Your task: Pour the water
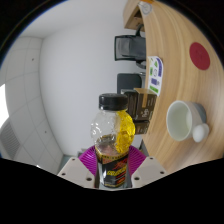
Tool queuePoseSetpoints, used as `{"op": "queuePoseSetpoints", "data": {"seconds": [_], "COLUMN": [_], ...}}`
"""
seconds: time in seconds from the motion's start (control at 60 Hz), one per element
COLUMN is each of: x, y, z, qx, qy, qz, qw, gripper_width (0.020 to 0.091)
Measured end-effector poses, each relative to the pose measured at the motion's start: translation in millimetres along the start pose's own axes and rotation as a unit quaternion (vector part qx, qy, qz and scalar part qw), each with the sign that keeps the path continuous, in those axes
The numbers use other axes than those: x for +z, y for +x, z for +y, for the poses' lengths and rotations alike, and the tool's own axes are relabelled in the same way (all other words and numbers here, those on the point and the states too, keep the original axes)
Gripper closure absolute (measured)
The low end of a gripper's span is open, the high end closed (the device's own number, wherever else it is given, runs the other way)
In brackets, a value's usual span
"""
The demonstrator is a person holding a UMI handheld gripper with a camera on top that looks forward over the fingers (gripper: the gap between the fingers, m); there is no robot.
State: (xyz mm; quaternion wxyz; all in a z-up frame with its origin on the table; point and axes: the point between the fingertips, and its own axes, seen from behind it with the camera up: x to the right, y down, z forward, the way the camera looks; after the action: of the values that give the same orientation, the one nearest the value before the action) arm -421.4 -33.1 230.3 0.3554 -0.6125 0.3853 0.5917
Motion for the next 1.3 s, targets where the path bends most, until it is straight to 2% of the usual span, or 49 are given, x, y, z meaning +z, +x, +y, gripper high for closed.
{"op": "queuePoseSetpoints", "data": {"seconds": [0.067, 0.167, 0.267, 0.4, 0.483, 0.583, 0.85, 0.933, 1.0, 1.083, 1.117, 1.15, 1.167, 1.217, 1.267, 1.3], "x": [-11.9, -30.1, -51.0, -79.8, -83.6, -88.1, -90.7, -95.4, -94.1, -93.5, -96.3, -99.8, -101.0, -108.4, -118.6, -128.3], "y": [-19.2, -44.6, -54.6, -22.5, 11.8, 47.4, 138.9, 138.0, 138.0, 139.7, 143.8, 147.0, 147.1, 142.9, 133.4, 125.3], "z": [-22.1, -71.7, -125.8, -186.6, -215.4, -235.3, -252.6, -255.3, -254.1, -254.3, -256.6, -255.6, -254.8, -252.5, -249.3, -246.0], "qx": [-0.118, -0.298, -0.450, -0.607, -0.657, -0.674, -0.673, -0.669, -0.664, -0.664, -0.659, -0.655, -0.653, -0.647, -0.645, -0.645], "qy": [0.010, 0.045, 0.079, 0.104, 0.100, 0.085, 0.043, 0.057, 0.058, 0.050, 0.042, 0.036, 0.033, 0.030, 0.031, 0.033], "qz": [0.010, 0.031, 0.069, 0.135, 0.182, 0.216, 0.247, 0.234, 0.238, 0.244, 0.258, 0.269, 0.272, 0.278, 0.282, 0.287], "qw": [0.993, 0.953, 0.887, 0.776, 0.725, 0.701, 0.695, 0.703, 0.706, 0.705, 0.705, 0.705, 0.706, 0.709, 0.710, 0.707], "gripper_width": [0.0743, 0.0742, 0.0743, 0.0743, 0.0744, 0.0744, 0.0742, 0.0731, 0.0682, 0.0571, 0.0467, 0.0286, 0.0230, 0.0286, 0.0241, 0.0246]}}
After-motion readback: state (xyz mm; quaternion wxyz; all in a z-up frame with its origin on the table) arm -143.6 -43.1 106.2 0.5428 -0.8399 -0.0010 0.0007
